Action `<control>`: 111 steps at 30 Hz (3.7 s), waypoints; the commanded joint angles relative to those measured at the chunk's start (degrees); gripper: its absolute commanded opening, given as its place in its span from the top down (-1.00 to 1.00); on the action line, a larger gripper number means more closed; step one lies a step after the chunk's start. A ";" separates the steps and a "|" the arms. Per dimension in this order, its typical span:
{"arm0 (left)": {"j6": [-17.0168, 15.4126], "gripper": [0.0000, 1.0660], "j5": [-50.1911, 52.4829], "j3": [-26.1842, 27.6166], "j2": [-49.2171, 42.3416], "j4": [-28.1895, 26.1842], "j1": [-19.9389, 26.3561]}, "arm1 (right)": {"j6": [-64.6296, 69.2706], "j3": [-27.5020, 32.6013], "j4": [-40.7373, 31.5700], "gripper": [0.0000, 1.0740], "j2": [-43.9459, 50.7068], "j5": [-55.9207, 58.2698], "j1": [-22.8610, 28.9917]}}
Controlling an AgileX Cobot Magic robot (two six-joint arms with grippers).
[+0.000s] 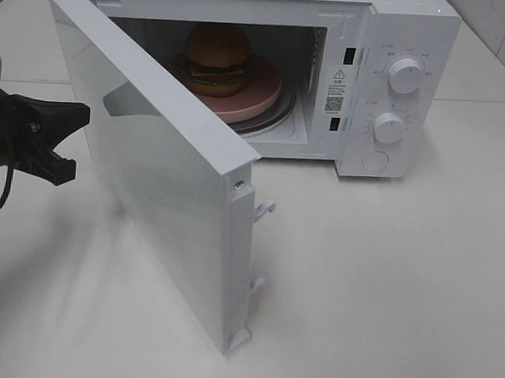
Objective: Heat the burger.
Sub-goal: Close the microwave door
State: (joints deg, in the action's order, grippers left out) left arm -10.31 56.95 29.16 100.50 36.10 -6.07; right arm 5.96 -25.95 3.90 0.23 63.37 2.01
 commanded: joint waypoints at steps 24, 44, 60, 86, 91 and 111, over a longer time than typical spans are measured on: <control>2.86 1.00 -0.23 3.78 3.72 -11.12 -8.42 | -0.40 0.06 -0.06 -0.69 1.89 -0.17 -0.23; 7.85 1.00 -0.46 12.78 12.20 -27.56 -18.11 | -0.40 0.06 -0.06 -0.69 1.89 -0.17 -0.23; 7.85 1.00 -2.69 19.19 13.52 -32.95 -18.68 | -0.40 0.06 -0.06 -0.69 1.89 -0.17 -0.23; 14.09 1.00 -7.05 32.77 21.72 -40.91 -24.52 | -0.40 0.06 -0.23 -0.69 1.89 -0.23 -0.23; 15.41 1.00 -8.25 36.96 23.03 -42.28 -26.64 | -0.40 0.06 -0.23 -0.69 1.89 -0.23 -0.23; 15.36 1.00 -17.82 36.73 16.84 -43.54 -32.60 | -0.40 0.06 -0.23 -0.69 1.83 -0.17 -0.23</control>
State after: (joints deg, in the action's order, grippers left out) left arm 5.27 40.45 65.66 120.15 -2.35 -38.90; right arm 5.96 -25.95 3.67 0.23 63.37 2.01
